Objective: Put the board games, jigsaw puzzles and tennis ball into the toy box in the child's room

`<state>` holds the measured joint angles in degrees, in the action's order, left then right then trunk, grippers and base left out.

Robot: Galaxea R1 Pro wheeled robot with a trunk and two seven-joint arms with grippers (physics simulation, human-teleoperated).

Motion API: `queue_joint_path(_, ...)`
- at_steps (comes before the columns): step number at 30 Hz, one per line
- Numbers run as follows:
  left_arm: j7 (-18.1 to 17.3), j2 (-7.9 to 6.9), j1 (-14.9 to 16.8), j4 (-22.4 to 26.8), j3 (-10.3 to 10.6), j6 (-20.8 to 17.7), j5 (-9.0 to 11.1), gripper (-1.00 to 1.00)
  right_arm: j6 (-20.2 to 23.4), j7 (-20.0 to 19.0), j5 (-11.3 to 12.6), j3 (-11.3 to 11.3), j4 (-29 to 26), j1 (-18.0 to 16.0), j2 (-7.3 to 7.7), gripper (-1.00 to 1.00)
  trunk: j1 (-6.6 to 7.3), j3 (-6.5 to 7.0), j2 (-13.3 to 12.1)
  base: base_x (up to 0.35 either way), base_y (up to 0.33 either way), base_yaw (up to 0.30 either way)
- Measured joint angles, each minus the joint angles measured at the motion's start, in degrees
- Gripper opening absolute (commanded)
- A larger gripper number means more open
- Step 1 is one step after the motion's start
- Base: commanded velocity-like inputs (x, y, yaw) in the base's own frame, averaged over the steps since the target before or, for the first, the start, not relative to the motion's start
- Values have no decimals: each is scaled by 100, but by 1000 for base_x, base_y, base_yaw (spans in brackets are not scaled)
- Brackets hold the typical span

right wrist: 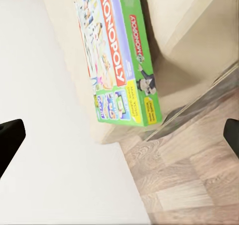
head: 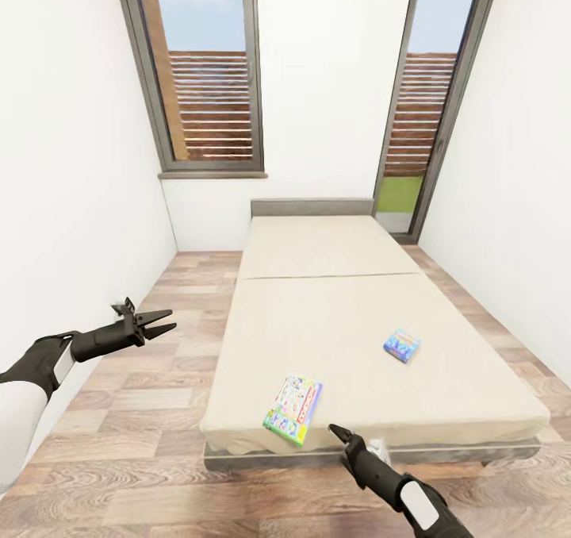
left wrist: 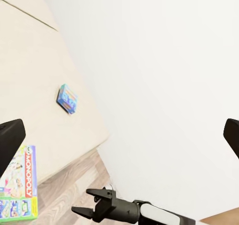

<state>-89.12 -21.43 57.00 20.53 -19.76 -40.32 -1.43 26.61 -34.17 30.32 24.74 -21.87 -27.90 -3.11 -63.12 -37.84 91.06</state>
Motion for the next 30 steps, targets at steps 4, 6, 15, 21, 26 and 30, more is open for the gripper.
queue_joint_path(4,-3,-1,0,-2,1,4,0,100,57,-1,6,2,98,-2,-23,100,-88,-72,160,0,0,0)
queue_joint_path(6,-3,3,0,1,1,5,0,100,147,-4,6,1,110,-2,-30,100,-132,-108,241,0,0,0)
queue_joint_path(15,-1,7,0,4,-7,6,0,100,595,-182,-3,-5,73,-10,-85,100,-330,-269,602,0,0,0)
queue_joint_path(21,-5,7,0,3,-14,10,0,100,597,-563,-44,-21,58,-11,-117,100,-461,-377,842,0,0,0)
queue_joint_path(26,-9,13,0,5,-18,14,2,100,594,-856,-67,-30,49,-11,-124,100,-571,-467,1043,0,0,0)
queue_joint_path(30,-9,12,0,5,-21,14,5,100,591,-902,-69,-91,46,-17,-125,100,-594,-485,1085,0,0,0)
